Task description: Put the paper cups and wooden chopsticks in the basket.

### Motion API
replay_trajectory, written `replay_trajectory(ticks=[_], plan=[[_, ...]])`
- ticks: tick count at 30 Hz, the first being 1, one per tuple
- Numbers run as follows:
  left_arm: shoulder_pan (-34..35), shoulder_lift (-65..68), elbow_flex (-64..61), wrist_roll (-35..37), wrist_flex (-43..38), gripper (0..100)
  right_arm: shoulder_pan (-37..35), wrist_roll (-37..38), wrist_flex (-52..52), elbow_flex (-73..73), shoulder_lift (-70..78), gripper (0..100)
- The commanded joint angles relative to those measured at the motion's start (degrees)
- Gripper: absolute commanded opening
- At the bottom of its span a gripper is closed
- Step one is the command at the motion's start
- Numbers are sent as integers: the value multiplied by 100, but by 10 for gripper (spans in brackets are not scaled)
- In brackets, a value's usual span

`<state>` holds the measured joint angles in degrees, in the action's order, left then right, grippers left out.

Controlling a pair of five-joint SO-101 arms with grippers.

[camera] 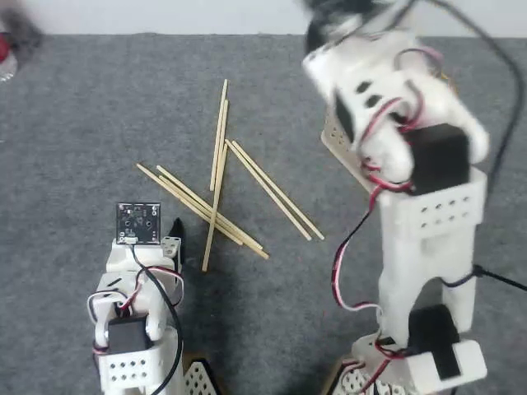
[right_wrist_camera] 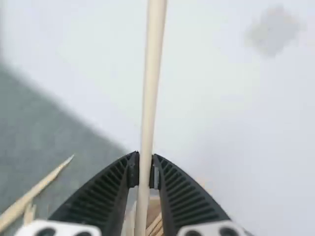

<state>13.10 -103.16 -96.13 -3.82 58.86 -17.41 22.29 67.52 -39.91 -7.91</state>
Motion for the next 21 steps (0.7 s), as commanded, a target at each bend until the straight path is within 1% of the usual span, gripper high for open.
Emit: replay_trajectory(ticks=[1,8,14,21], plan=[[-35,-105,40,-9,-35,170,418,-571,-681,-237,-40,7],[-35,-105,40,-9,-70,170,857,-1547,-936,-237,945,7],[-35,-105,40,-9,-70,170,1077,-1591,-1358,-237,1701,7],[-35,-105,40,-9,-70,170,1077,-1626,-1376,-237,2123,7]])
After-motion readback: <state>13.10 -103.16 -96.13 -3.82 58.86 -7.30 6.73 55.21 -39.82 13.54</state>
